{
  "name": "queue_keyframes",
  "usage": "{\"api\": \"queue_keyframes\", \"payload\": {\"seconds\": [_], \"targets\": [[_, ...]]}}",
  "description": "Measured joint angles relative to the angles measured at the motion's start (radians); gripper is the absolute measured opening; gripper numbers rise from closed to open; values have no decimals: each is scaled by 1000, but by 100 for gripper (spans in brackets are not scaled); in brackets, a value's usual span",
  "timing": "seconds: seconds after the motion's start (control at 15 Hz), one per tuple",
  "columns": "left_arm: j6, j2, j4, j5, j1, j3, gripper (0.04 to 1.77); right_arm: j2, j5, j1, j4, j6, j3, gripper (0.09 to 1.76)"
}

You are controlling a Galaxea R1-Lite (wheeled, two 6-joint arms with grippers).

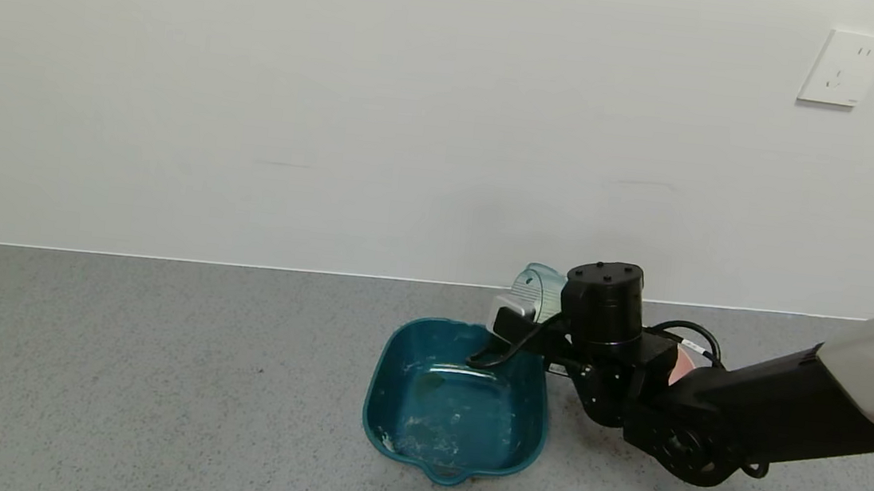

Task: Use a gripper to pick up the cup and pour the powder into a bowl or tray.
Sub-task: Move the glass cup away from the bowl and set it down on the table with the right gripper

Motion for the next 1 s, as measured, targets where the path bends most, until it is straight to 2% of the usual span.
{"api": "queue_keyframes", "payload": {"seconds": [0.33,1.0], "targets": [[0,0,0,0,0,0,172,0,20,1,0,-163,18,135],[0,0,0,0,0,0,172,-9,26,16,1,-389,27,135]]}}
